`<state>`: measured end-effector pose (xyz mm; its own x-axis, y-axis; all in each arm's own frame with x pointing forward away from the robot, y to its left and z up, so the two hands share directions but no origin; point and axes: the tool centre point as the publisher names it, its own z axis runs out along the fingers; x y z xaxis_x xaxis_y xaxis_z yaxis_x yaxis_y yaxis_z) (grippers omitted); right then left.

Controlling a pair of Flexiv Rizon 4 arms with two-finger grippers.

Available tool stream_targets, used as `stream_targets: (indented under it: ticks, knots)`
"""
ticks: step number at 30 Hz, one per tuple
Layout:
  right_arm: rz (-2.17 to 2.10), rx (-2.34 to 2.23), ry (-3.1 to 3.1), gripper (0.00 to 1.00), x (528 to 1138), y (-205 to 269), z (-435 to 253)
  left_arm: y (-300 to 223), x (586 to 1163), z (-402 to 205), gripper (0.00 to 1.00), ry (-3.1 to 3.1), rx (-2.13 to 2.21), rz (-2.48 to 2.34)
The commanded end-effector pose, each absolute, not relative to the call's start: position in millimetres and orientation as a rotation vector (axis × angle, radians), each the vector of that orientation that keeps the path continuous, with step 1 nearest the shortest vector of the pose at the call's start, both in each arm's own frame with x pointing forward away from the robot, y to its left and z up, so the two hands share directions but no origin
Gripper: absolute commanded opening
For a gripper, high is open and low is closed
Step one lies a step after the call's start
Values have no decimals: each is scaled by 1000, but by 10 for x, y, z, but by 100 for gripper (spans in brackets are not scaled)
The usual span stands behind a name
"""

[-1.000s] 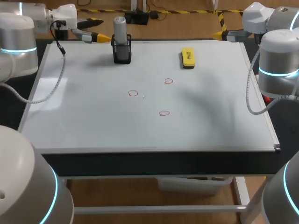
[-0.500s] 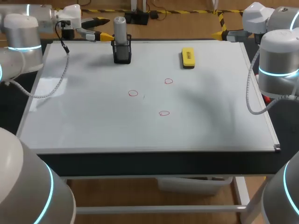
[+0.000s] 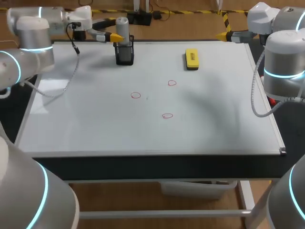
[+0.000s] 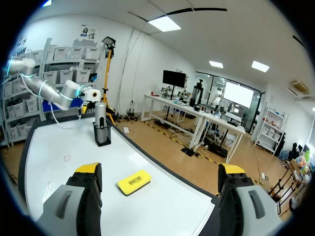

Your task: Pick up the inspection probe, press it on each red-marked spot on the whiteboard one by one, put down the probe, pick up the eraser, and wipe off all the red marks.

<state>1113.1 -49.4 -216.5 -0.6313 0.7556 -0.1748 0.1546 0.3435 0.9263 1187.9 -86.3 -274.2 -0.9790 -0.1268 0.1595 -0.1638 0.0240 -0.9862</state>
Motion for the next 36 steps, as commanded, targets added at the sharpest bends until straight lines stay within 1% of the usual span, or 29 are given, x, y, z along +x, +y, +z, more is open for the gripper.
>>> stream_targets:
  ticks: [1, 11, 29, 30, 31, 32, 33, 34, 35, 36]
  knots:
    - [1291, 792, 2011, 100, 11135, -496, -2164, -966, 11988, -2795, 100, -2117, 120, 2109]
    - [1291, 792, 2011, 100, 11135, -496, -2164, -1107, 11999, -2771, 100, -2077, 97, 2134]
    - [1291, 792, 2011, 100, 11135, -496, -2164, -1145, 12090, -2775, 100, -2083, 105, 2143]
    - [1291, 792, 2011, 100, 11135, -496, -2164, -1147, 12090, -2777, 92, -2082, 106, 2143]
    - [1291, 792, 2011, 100, 11135, -496, -2164, -1154, 12090, -2784, 82, -2087, 112, 2139]
    - [1291, 792, 2011, 100, 11135, -496, -2164, -1161, 12090, -2790, 77, -2097, 119, 2136]
    - [1291, 792, 2011, 100, 11135, -496, -2164, -1163, 12089, -2791, 69, -2093, 126, 2143]
    - [1291, 792, 2011, 100, 11135, -496, -2164, -1164, 12089, -2792, 44, -2092, 126, 2144]
    - [1291, 792, 2011, 100, 11135, -496, -2164, -1165, 12089, -2793, 28, -2092, 126, 2143]
    - [1291, 792, 2011, 100, 11135, -496, -2164, -1166, 12090, -2794, 0, -2090, 124, 2143]
